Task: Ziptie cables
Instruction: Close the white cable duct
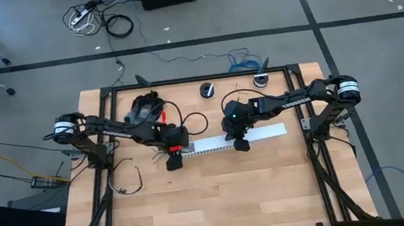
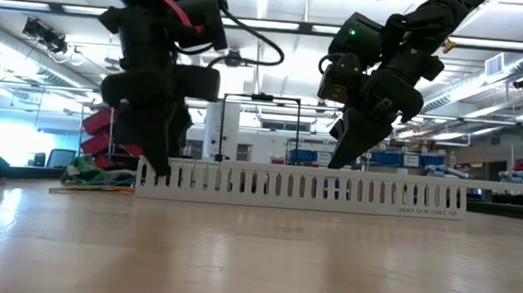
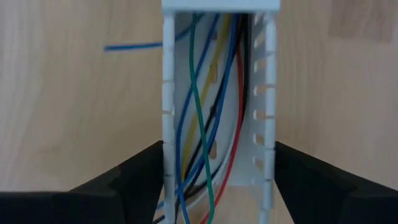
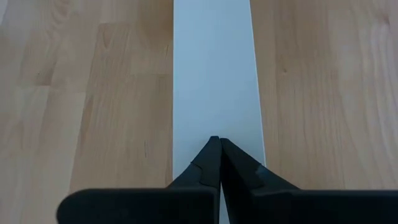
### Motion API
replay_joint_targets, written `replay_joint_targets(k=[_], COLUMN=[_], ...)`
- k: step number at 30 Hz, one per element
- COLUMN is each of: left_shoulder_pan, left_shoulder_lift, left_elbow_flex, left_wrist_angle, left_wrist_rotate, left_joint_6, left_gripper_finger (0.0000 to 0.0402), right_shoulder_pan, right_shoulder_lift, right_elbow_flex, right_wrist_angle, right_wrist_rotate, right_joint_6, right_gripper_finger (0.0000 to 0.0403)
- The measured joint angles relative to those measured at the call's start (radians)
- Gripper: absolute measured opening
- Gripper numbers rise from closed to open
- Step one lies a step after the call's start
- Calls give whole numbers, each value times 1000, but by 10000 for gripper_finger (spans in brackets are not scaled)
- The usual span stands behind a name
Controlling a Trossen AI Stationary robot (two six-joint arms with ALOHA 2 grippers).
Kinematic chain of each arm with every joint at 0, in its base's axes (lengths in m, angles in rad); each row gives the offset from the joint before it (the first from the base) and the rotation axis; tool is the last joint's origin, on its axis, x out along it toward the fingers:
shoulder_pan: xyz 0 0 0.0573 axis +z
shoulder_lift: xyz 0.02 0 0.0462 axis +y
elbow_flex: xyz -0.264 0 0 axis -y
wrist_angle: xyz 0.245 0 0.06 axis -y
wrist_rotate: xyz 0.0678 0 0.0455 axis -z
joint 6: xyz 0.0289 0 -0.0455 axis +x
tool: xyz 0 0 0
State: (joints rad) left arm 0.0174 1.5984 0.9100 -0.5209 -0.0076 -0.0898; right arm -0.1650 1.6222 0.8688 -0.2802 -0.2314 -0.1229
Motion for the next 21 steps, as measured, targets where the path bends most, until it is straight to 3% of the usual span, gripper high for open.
replay_joint_targets(k=[14, 21], left_shoulder_pan=[0, 0], left_shoulder_lift=[58, 58], left_elbow_flex=[0, 0], left_wrist_angle=[38, 64], left_wrist_rotate=[10, 10], left_joint_6=[4, 6], left_gripper_finger=[272, 249], right_shoulder_pan=[-1, -1], right_shoulder_lift=[0, 0], right_elbow_flex=[-2, -2], right_wrist_angle=[21, 39], right_wrist_rotate=[-15, -25], right_joint_6=[-3, -3], right_gripper_finger=[0, 0])
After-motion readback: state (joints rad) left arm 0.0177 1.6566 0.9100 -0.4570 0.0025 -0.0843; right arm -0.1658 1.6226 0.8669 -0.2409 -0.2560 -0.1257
